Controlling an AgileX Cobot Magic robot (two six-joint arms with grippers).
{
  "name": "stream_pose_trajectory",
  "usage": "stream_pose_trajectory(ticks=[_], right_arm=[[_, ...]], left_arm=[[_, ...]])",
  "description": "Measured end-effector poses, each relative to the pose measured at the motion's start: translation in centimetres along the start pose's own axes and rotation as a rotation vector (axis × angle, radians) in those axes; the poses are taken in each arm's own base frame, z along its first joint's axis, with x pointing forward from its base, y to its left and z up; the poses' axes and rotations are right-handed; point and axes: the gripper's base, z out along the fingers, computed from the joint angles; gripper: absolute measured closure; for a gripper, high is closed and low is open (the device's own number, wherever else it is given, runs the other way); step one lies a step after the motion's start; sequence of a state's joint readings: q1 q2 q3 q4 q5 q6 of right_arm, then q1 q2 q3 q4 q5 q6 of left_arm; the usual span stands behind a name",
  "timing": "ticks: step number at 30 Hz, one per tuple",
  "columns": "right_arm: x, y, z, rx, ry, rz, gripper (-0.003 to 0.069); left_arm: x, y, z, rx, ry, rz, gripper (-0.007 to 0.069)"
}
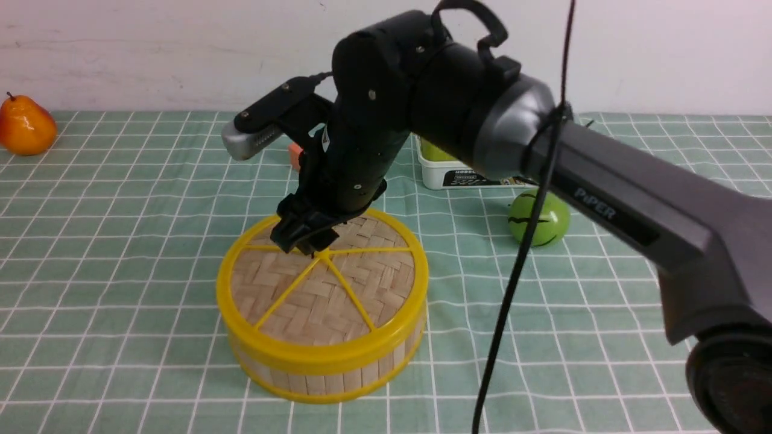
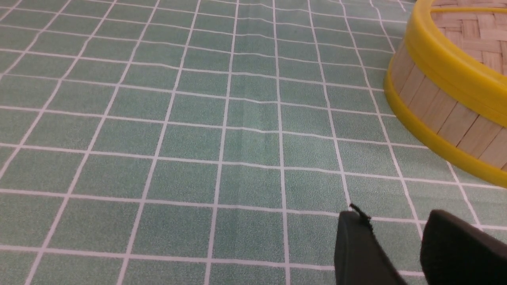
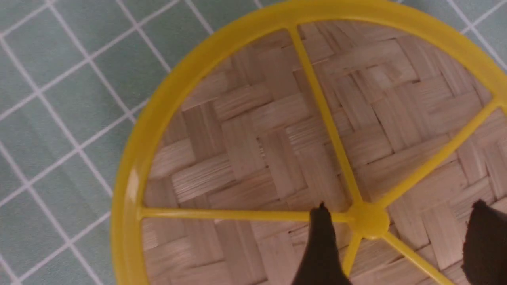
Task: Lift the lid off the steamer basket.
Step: Use the right arm to lift the lid of the steamer
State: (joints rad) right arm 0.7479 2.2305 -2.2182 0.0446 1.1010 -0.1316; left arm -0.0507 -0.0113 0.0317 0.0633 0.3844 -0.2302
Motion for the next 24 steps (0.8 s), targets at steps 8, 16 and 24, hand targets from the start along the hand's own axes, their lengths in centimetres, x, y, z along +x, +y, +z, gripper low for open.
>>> stream_pose_trajectory(ticks=[8, 16, 24], right_arm=[[0.3, -0.1, 2.3, 0.002, 0.013, 0.019, 0.0297], [0.5, 0.0, 2.6, -0.01, 0.039, 0.024, 0.0534], [0.5, 0.0, 2.4, -0.008, 0.039, 0.043, 0.0581]], left_arm=[[0.0, 0.0, 0.0, 0.0, 0.0, 0.0, 0.0386], [0.0, 0.0, 0.0, 0.0, 0.0, 0.0, 0.0386], [0.0, 0.0, 0.0, 0.0, 0.0, 0.0, 0.0386]])
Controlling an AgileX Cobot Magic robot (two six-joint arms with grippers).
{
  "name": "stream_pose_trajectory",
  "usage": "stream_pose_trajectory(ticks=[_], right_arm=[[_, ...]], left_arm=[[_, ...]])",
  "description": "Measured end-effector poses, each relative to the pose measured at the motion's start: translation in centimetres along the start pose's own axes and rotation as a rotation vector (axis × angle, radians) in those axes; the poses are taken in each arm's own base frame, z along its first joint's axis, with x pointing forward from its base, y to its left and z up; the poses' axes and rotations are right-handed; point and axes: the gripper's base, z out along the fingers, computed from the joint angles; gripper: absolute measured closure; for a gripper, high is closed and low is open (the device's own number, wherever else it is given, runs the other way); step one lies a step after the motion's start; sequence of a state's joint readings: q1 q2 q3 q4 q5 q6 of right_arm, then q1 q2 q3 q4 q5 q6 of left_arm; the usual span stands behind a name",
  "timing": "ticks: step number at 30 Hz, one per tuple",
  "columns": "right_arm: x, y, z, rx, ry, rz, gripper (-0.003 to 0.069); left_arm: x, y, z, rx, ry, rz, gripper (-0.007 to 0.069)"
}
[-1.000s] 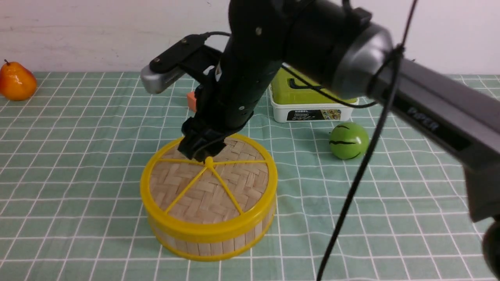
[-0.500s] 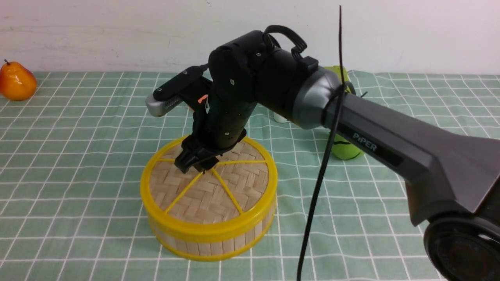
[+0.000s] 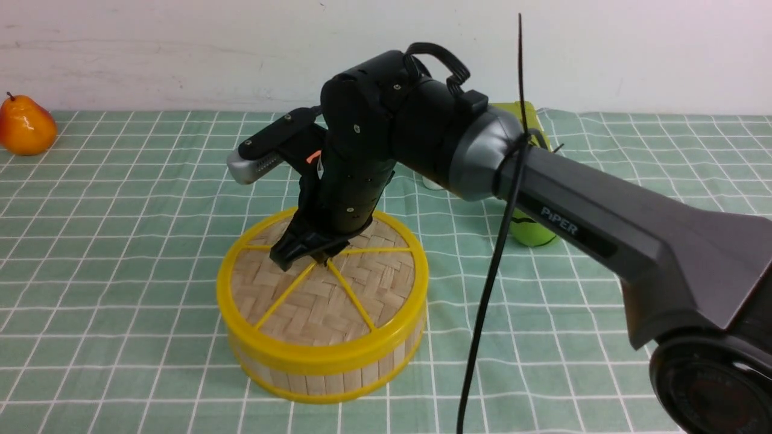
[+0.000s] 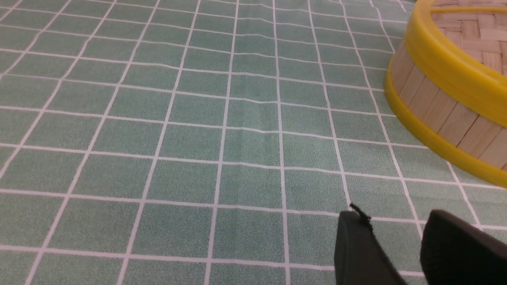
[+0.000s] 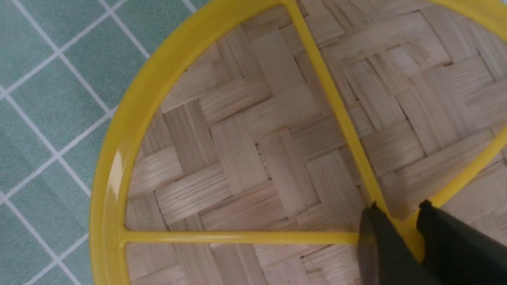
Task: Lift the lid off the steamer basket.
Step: Use the right arm to lift the lid of the steamer, then use the right arm to place the steamer lid on the table
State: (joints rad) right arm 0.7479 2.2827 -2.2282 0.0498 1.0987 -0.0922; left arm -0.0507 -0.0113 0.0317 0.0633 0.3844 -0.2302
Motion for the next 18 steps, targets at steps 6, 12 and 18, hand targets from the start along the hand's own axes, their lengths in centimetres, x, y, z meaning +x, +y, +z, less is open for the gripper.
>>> stream_pose_trajectory(ticks=[6, 12, 18], right_arm=[[-0.8, 0.1, -3.7, 0.002, -0.047, -0.001, 0.0581], [-1.4, 0.1, -14.5, 0.063, -0.194, -0.056, 0.0581], [1.3, -2.4, -22.4, 0.162, -0.253, -0.022, 0.0581]], left_arm=[[0.0, 0.0, 0.0, 0.0, 0.0, 0.0, 0.0386], [0.0, 0.0, 0.0, 0.0, 0.0, 0.0, 0.0386], [0.0, 0.0, 0.0, 0.0, 0.0, 0.0, 0.0386]])
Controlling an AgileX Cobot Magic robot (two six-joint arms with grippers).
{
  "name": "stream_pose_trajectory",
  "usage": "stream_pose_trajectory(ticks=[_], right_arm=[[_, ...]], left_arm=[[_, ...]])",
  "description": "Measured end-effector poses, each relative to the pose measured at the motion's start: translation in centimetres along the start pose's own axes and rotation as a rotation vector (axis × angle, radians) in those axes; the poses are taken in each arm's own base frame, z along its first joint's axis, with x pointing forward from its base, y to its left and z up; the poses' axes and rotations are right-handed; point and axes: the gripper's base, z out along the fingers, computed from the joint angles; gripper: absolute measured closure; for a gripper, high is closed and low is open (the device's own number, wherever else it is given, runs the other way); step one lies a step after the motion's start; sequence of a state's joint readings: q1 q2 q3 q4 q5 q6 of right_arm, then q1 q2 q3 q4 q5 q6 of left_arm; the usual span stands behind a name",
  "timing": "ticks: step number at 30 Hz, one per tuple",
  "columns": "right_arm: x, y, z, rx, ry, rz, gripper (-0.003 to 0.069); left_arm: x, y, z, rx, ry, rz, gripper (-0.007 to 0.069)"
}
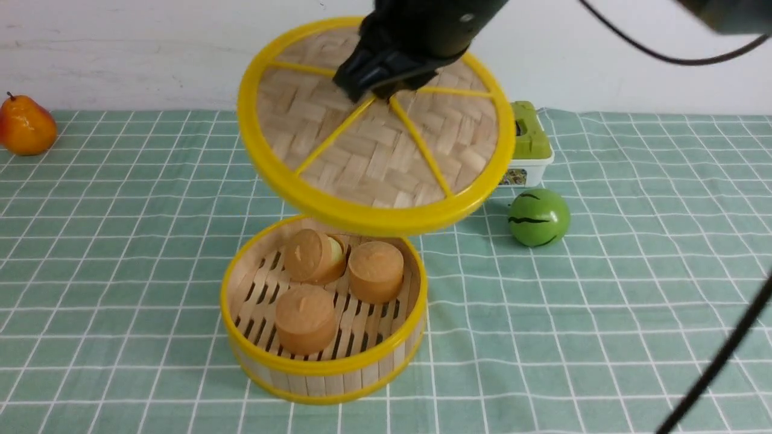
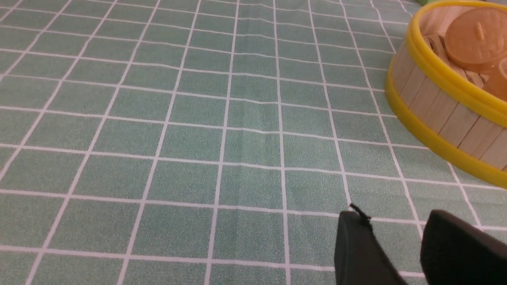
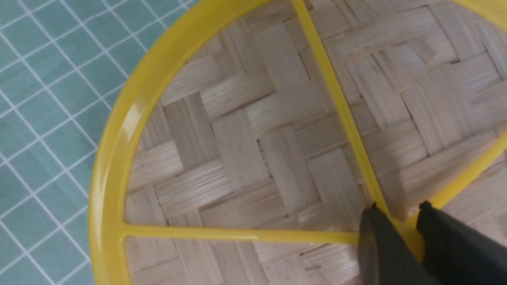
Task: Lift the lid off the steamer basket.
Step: Use the right arm to place the steamer lid on the table
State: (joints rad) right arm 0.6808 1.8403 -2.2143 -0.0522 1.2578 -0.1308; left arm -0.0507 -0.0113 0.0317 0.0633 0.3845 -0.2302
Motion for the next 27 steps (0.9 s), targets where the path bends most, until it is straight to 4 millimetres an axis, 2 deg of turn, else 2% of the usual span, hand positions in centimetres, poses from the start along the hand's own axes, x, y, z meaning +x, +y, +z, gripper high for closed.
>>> stream_pose_trajectory(ticks=[1, 2, 5, 6, 7, 8, 10, 12, 13, 15, 16, 18, 20, 23, 26, 27], right_arm=[[0.0, -0.2, 0.0, 0.003, 0.001, 0.003, 0.0581], [1.1, -1.1, -1.3, 0.019, 0.016, 0.021, 0.0581], [3.6, -2.5, -2.8, 0.046, 0.068, 0.057, 0.0581], [6.2, -3.0, -3.4, 0.056, 0.135, 0.081, 0.0581], [6.5, -3.1, -3.4, 0.057, 0.142, 0.084, 0.0581], [9.0, -3.5, -3.4, 0.063, 0.206, 0.109, 0.0581], [12.7, -4.3, -2.8, 0.086, 0.264, 0.18, 0.0581], [14.9, -4.8, -2.1, 0.104, 0.289, 0.226, 0.0581], [17.6, -5.4, -0.6, 0.134, 0.29, 0.295, 0.0581], [20.4, -6.0, 1.6, 0.16, 0.265, 0.376, 0.0581], [20.5, -6.1, 1.7, 0.165, 0.249, 0.384, 0.0581], [22.0, -6.0, 3.4, 0.165, 0.229, 0.419, 0.0581], [22.6, -6.0, 4.5, 0.164, 0.199, 0.433, 0.0581], [22.8, -6.3, 6.8, 0.16, 0.156, 0.458, 0.0581], [22.9, -6.5, 8.2, 0.162, 0.143, 0.462, 0.0581], [23.2, -6.6, 9.3, 0.161, 0.152, 0.464, 0.0581]], left_arm=[[0.0, 0.0, 0.0, 0.0, 0.0, 0.0, 0.0386], [0.0, 0.0, 0.0, 0.0, 0.0, 0.0, 0.0386], [0.0, 0.0, 0.0, 0.0, 0.0, 0.0, 0.0386], [0.0, 0.0, 0.0, 0.0, 0.0, 0.0, 0.0386], [0.0, 0.0, 0.0, 0.0, 0.0, 0.0, 0.0386], [0.0, 0.0, 0.0, 0.0, 0.0, 0.0, 0.0386], [0.0, 0.0, 0.0, 0.0, 0.0, 0.0, 0.0386], [0.0, 0.0, 0.0, 0.0, 0.0, 0.0, 0.0386], [0.0, 0.0, 0.0, 0.0, 0.0, 0.0, 0.0386], [0.0, 0.0, 0.0, 0.0, 0.0, 0.0, 0.0386], [0.0, 0.0, 0.0, 0.0, 0.0, 0.0, 0.0386], [0.0, 0.0, 0.0, 0.0, 0.0, 0.0, 0.0386], [0.0, 0.0, 0.0, 0.0, 0.0, 0.0, 0.0386], [0.0, 0.0, 0.0, 0.0, 0.0, 0.0, 0.0386], [0.0, 0.0, 0.0, 0.0, 0.0, 0.0, 0.0386], [0.0, 0.0, 0.0, 0.0, 0.0, 0.0, 0.0386]])
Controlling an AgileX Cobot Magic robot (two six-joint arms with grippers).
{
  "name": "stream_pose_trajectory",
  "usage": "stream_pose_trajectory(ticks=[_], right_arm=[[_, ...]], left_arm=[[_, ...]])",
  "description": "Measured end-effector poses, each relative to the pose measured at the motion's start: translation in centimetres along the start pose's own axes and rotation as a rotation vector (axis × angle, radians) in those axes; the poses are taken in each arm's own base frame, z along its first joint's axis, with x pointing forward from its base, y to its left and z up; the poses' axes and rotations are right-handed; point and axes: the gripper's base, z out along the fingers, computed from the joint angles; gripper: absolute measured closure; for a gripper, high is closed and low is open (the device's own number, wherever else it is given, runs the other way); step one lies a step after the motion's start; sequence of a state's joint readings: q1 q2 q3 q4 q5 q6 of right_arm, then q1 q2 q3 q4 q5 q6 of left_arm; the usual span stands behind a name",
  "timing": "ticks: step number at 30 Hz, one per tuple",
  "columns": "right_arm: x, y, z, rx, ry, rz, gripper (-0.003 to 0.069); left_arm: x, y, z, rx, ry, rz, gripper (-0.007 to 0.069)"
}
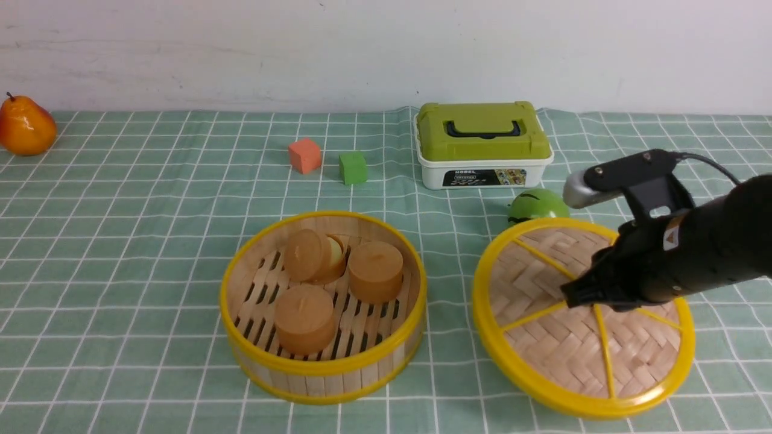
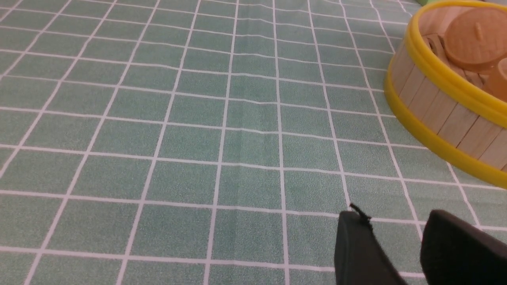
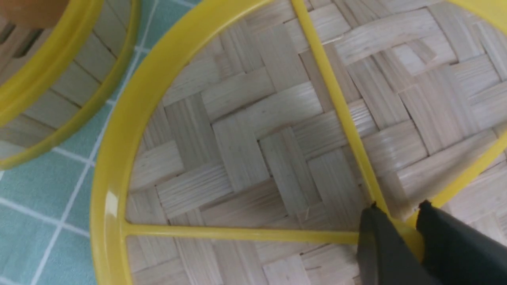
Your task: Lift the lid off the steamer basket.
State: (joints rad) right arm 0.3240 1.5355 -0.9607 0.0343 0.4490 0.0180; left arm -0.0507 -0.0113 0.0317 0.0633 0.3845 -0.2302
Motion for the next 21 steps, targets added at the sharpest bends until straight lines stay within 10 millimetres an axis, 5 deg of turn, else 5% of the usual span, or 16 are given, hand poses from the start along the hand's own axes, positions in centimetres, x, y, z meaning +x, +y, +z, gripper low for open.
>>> stream_pose_trajectory(ticks=[6, 9, 11, 16, 21], right_arm=[[0.9, -0.1, 3.4, 0.005, 0.075, 0.002, 0.0554], [1.0, -0.1, 3.6, 0.005, 0.078, 0.002, 0.0504], [0.7, 0.0, 3.3, -0.004, 0.071, 0.021, 0.0403], [-0.7, 0.4, -0.4, -0.031, 0.047, 0.053, 0.0266], [-1.4, 0.8, -9.1, -0.074, -0.112, 0.069, 0.0239]], left_arm=[[0.0, 0.0, 0.0, 0.0, 0.0, 0.0, 0.0386], [0.0, 0.0, 0.0, 0.0, 0.0, 0.0, 0.0386], [0.0, 0.0, 0.0, 0.0, 0.0, 0.0, 0.0386], [0.0, 0.0, 0.0, 0.0, 0.0, 0.0, 0.0386], [0.0, 0.0, 0.0, 0.0, 0.0, 0.0, 0.0386]])
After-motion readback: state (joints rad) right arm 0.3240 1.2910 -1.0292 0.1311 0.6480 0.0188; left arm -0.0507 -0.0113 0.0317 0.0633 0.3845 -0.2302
